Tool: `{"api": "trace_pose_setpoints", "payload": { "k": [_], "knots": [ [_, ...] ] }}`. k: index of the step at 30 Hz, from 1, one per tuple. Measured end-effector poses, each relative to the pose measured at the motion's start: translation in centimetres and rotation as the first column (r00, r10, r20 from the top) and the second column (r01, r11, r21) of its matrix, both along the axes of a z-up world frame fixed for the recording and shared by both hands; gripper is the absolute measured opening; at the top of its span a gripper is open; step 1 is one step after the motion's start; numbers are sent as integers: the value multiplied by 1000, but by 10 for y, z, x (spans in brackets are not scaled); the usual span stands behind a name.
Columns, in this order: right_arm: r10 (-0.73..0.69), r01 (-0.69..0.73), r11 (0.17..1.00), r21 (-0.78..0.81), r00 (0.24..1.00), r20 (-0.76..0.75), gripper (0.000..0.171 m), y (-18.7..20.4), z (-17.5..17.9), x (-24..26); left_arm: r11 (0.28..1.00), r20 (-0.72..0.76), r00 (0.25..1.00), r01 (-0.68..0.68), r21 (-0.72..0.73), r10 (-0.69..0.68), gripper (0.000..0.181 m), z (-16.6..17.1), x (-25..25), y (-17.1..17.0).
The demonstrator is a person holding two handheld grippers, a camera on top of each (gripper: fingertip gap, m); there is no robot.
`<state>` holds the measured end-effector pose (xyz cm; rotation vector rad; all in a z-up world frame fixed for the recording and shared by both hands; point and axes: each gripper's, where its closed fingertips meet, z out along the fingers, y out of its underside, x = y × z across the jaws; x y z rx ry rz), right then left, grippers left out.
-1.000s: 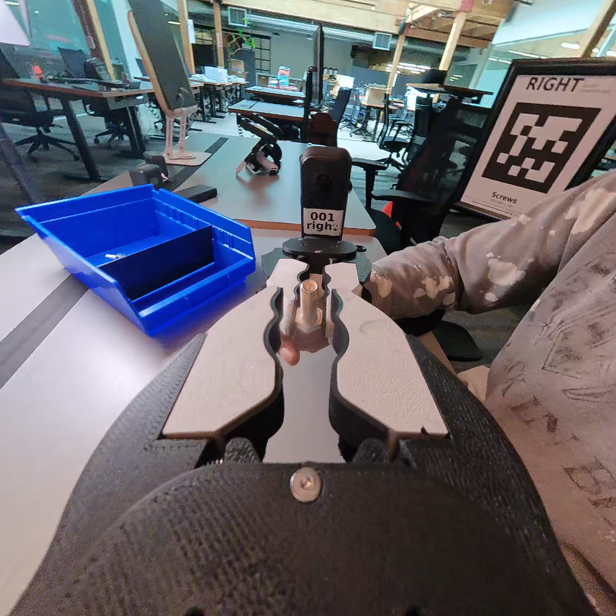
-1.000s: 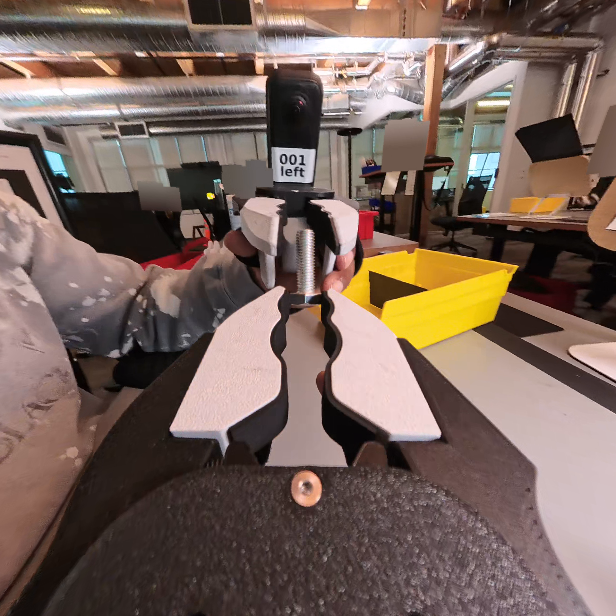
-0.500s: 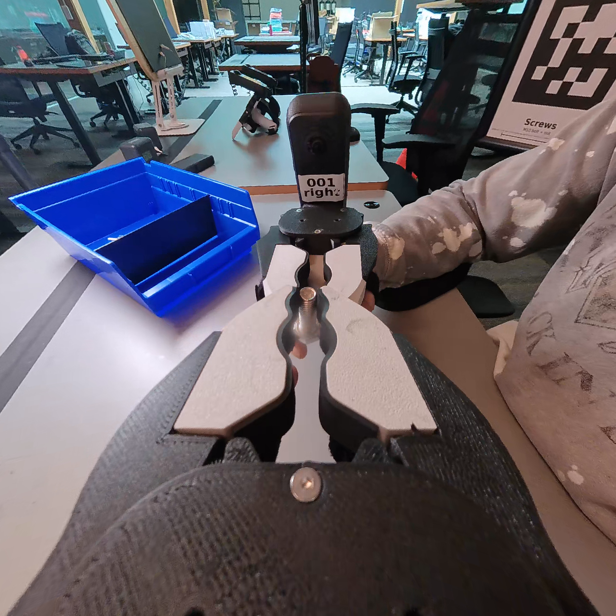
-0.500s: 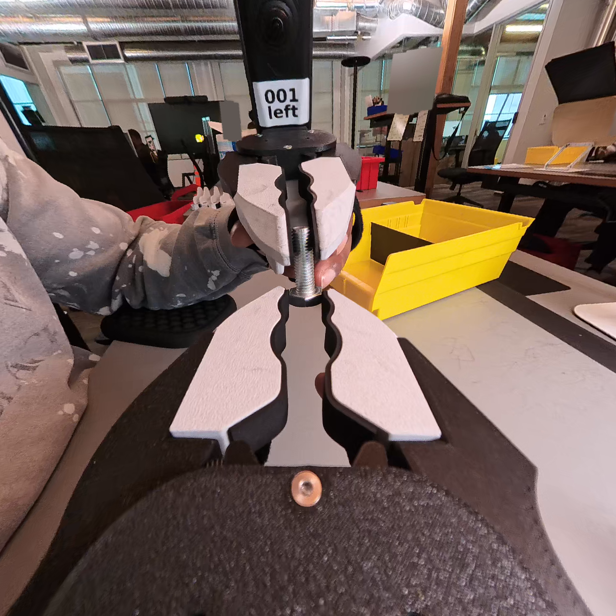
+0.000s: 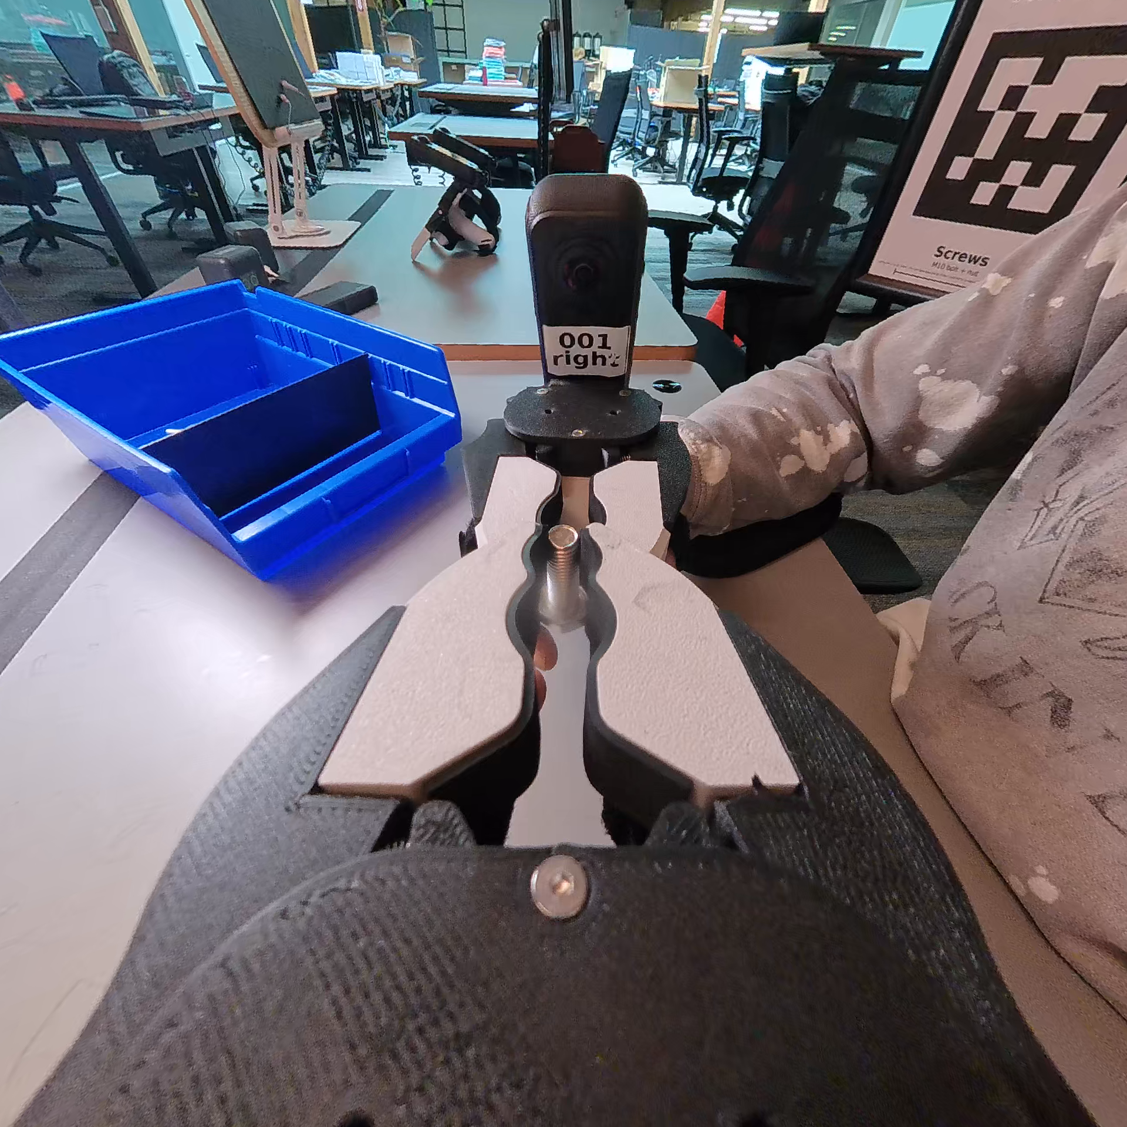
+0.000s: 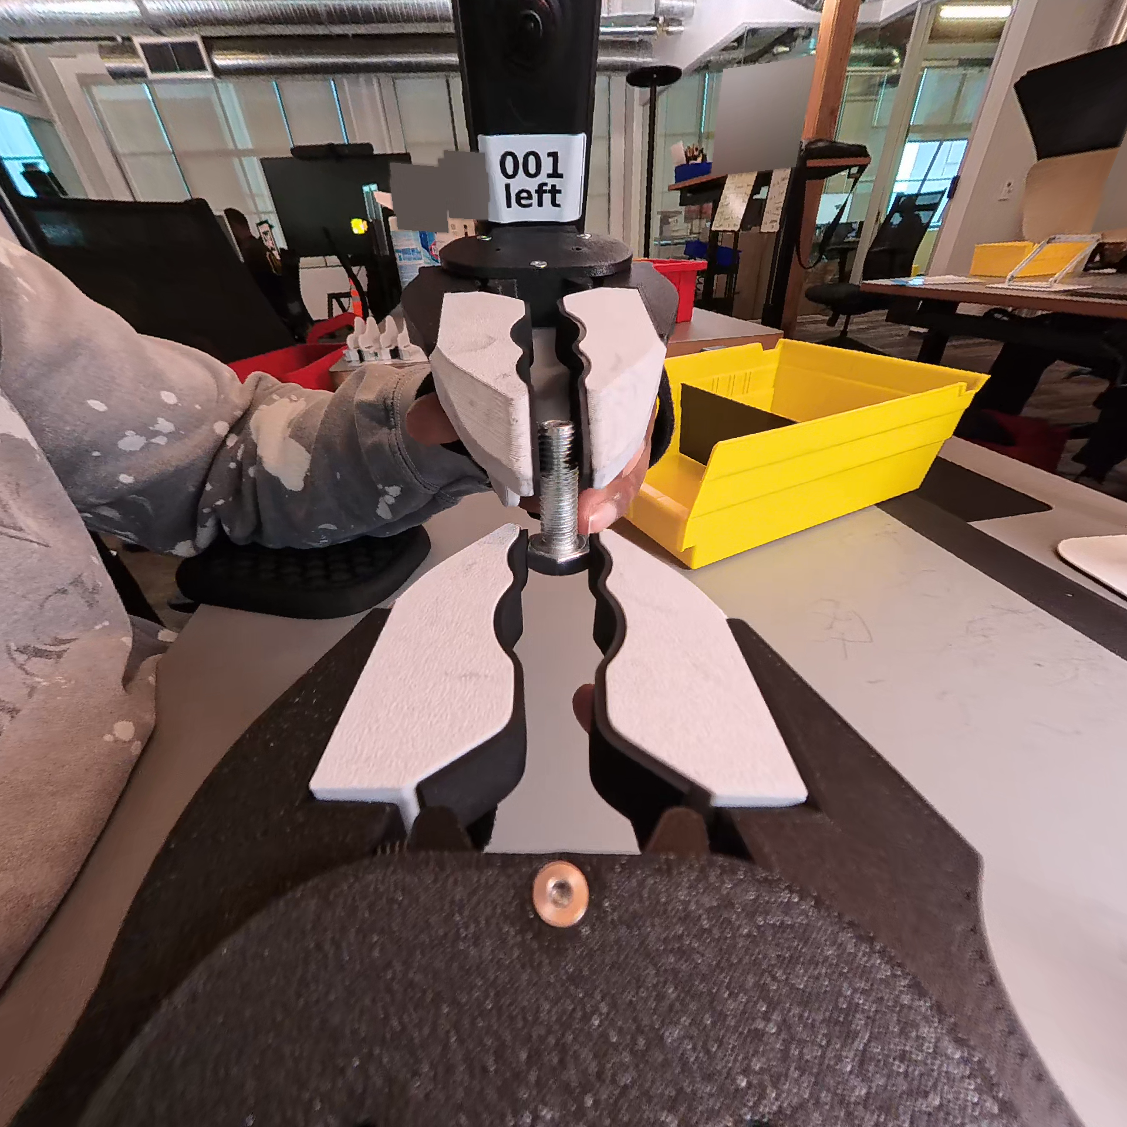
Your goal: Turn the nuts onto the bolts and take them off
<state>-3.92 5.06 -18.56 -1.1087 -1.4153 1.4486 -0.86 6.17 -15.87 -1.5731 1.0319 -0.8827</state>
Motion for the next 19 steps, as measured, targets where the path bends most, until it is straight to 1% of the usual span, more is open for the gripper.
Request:
{"api": "trace_pose_setpoints", "payload": {
  "k": [4, 5, 7, 9, 11, 13, 15, 17, 19],
  "knots": [
    [-2, 2, 1000, -9, 1000, -4, 19, 1, 1, 1, 1000, 12, 1000, -5, -1, 5, 10, 2, -1, 0],
    [-4, 4, 1000, -8, 1000, -5, 19, 1, 1, 1, 1000, 24, 1000, -5, 2, 5, 14, 4, -3, -1],
    [-12, 12, 1000, -13, 1000, -11, 19, 3, 2, 2, 1000, 61, 998, -6, 9, 6, 29, 15, -9, -1],
    [-28, 27, 999, -27, 999, -24, 19, 9, 6, 4, 997, 79, 995, -63, 40, 59, 35, 30, -27, 3],
    [-60, 59, 998, -23, 997, -40, 19, 18, 11, 9, 983, 80, 984, -163, 81, 157, 36, 48, -57, 10],
    [-88, 87, 996, -23, 994, -60, 19, 27, 19, 15, 942, 74, 947, -318, 104, 311, 32, 63, -102, 21],
    [-115, 114, 993, -17, 991, -71, 19, 35, 24, 20, 881, 41, 885, -465, 84, 463, 30, 65, -152, 32],
    [-134, 132, 991, -21, 988, -79, 19, 42, 27, 24, 800, -37, 799, -600, 9, 600, 28, 48, -200, 45],
    [-141, 139, 990, -32, 987, -79, 19, 45, 25, 24, 703, -148, 702, -709, -55, 696, 26, 17, -241, 56]
  ]
}}
